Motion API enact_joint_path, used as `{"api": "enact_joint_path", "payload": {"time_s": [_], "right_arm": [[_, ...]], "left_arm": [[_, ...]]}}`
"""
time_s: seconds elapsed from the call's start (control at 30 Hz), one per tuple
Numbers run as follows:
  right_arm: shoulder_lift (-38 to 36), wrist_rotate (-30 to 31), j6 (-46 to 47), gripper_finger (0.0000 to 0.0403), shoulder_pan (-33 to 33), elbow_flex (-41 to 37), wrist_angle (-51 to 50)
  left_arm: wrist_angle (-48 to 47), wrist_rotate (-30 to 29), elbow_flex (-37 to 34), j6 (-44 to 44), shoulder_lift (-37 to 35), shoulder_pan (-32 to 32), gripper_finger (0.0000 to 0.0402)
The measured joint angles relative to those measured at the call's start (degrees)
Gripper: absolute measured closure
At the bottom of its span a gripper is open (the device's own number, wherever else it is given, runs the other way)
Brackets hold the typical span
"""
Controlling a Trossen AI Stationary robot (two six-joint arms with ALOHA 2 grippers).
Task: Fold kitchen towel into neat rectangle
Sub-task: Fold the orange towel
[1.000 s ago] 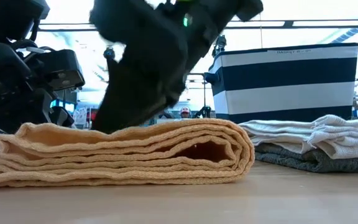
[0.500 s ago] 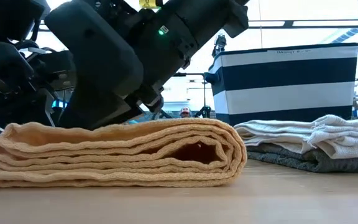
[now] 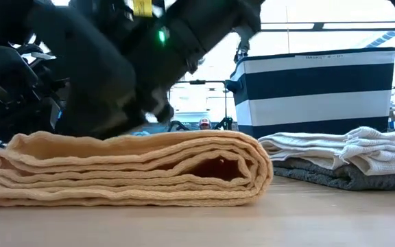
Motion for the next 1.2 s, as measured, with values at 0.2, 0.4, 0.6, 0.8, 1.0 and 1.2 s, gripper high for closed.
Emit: {"api": "enact_joint_path", "payload": {"time_s": [0.2, 0.4, 0.6, 0.8, 1.0, 1.2], "right_arm": [[-0.87, -0.23, -1.61, 0.0236, 1.25, 3.79, -10.48], [-0.9, -2.18, -1.51, 0.024, 3.25, 4.77, -17.27], [-0.9, -2.05, -1.57, 0.0234, 5.12, 5.23, -17.23], [-0.94, -2.09, -3.65, 0.0237, 6.94, 5.87, -16.09], [0.08, -2.04, -3.49, 0.0239, 7.7, 4.85, -12.13], [1.32, -0.97, -2.45, 0.0237, 7.16, 4.55, -10.18]], "left_arm": [[-0.15, 0.03, -0.17, -0.17, -0.04, -0.05, 0.0326], [-1.42, -0.56, 0.31, 0.57, -0.19, -1.54, 0.0326], [-14.83, -2.43, 4.38, 0.0, -2.12, -7.63, 0.0326], [-13.89, -7.92, 6.23, -1.08, -1.75, -15.44, 0.0326], [-2.56, -10.46, 6.09, 0.22, 5.73, -16.79, 0.0326], [-0.03, -12.18, 10.81, 3.01, 13.36, -16.63, 0.0326]]}}
